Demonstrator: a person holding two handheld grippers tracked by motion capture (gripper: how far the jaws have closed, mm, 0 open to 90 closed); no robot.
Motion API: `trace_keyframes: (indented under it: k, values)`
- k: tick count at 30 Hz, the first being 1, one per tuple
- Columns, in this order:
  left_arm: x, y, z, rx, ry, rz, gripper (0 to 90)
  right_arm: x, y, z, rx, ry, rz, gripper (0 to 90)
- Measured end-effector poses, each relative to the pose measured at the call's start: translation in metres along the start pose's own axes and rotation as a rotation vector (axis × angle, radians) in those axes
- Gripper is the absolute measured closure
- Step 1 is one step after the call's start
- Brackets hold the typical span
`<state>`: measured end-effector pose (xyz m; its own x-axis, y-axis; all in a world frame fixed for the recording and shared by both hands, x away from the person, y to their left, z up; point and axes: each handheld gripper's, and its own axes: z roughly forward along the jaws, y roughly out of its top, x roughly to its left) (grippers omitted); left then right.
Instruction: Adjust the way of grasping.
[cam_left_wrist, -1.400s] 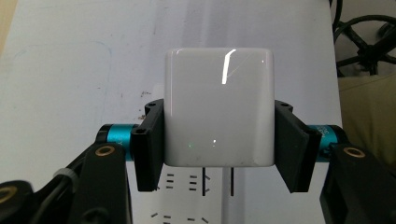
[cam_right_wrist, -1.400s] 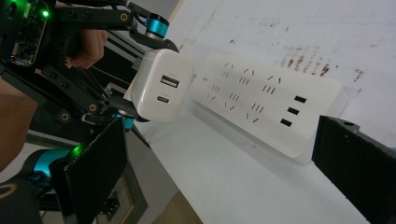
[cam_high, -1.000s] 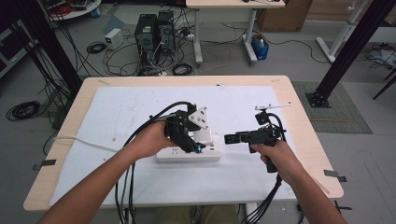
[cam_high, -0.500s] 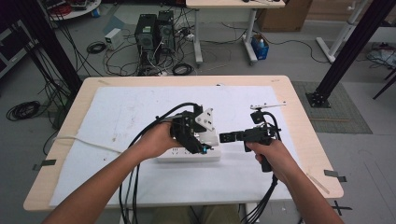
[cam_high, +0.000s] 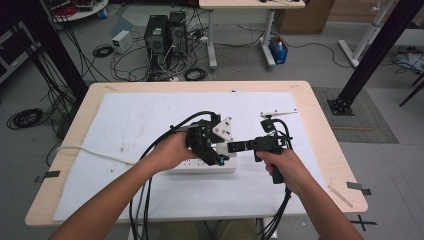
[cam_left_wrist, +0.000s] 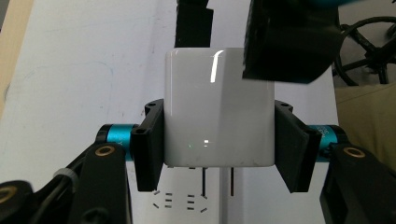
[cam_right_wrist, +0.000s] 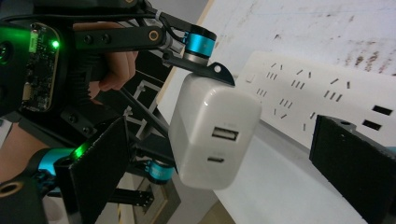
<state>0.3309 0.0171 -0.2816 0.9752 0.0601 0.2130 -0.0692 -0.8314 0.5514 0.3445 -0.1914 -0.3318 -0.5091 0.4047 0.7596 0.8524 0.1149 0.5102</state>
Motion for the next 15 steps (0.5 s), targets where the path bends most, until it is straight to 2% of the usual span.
trace_keyframes:
  k: [3,5,7,8,10,14,15]
  values:
    - [-0.0001,0.0016,0.0011,-0.009,0.002,-0.006,42.5,-0.0013,0.0011,0.0029,0.002,0.012,0.008,5.7]
    - [0.0002,0.0027,0.0014,-0.002,0.005,0.007,42.5,-0.0019,0.0018,0.0040,0.000,0.024,0.021,7.1]
    - [-0.0008,0.0038,0.0022,-0.005,0.003,0.004,42.5,-0.0032,0.0020,0.0045,-0.006,0.034,0.023,10.2]
    - [-0.0009,0.0045,0.0024,-0.005,0.007,0.010,42.5,-0.0033,0.0020,0.0042,-0.011,0.036,0.028,14.7]
    - [-0.0021,0.0052,0.0035,-0.014,0.006,0.001,42.5,-0.0045,0.0020,0.0042,-0.015,0.058,0.040,15.2]
    - [-0.0023,0.0061,0.0039,-0.016,0.014,0.007,42.5,-0.0055,0.0015,0.0049,-0.001,0.066,0.056,18.2]
    - [-0.0022,0.0063,0.0038,-0.018,0.016,0.012,42.5,-0.0058,0.0013,0.0049,0.000,0.072,0.057,22.5]
